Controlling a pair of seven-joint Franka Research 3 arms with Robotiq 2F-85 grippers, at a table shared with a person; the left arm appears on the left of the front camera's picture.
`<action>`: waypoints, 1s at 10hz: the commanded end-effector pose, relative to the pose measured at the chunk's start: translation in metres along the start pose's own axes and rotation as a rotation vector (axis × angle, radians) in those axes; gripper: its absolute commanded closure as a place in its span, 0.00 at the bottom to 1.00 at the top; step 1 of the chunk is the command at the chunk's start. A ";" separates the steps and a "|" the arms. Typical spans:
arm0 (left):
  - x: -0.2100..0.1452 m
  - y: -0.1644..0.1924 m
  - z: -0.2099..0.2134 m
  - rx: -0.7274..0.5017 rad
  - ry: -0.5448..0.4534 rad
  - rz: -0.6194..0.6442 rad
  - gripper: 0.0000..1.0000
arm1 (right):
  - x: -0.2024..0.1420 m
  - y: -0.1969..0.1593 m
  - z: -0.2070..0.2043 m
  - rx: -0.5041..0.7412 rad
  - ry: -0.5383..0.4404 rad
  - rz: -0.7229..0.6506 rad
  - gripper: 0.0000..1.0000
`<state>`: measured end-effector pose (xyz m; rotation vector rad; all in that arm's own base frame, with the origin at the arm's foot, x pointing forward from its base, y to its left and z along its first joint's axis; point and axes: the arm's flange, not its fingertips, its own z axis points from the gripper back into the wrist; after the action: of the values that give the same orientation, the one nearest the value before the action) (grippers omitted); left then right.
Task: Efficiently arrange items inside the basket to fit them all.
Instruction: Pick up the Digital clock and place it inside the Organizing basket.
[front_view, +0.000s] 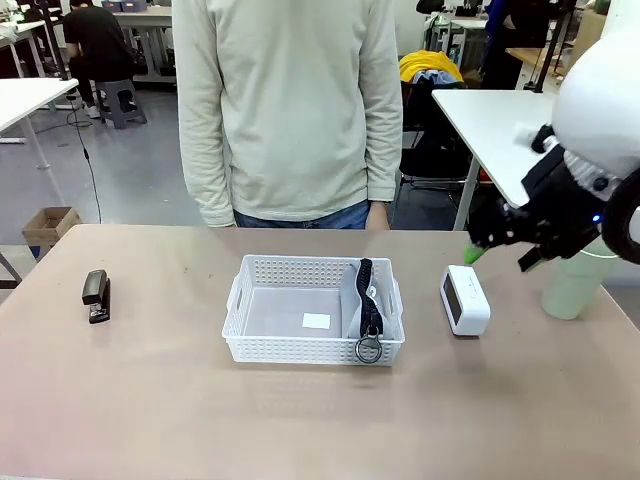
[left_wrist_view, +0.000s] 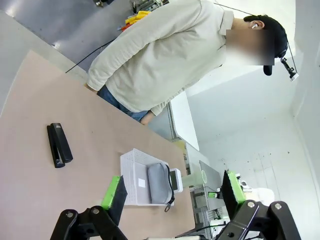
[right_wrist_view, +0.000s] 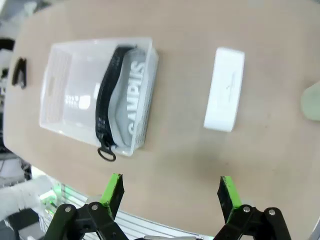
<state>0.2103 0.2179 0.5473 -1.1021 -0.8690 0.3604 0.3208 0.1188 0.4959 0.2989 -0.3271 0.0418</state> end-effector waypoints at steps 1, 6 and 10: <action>0.002 -0.001 -0.001 -0.022 -0.008 -0.023 0.00 | -0.004 0.003 -0.009 0.009 0.048 0.004 0.00; 0.002 -0.001 -0.001 -0.022 -0.008 -0.023 0.00 | 0.050 0.011 -0.053 -0.154 0.146 -0.034 0.00; 0.002 -0.001 -0.001 -0.022 -0.008 -0.023 0.00 | 0.098 -0.020 -0.149 -0.303 0.211 -0.222 0.00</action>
<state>0.2108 0.2178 0.5470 -1.1074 -0.8714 0.3596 0.4436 0.1340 0.3816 0.0616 -0.0736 -0.1175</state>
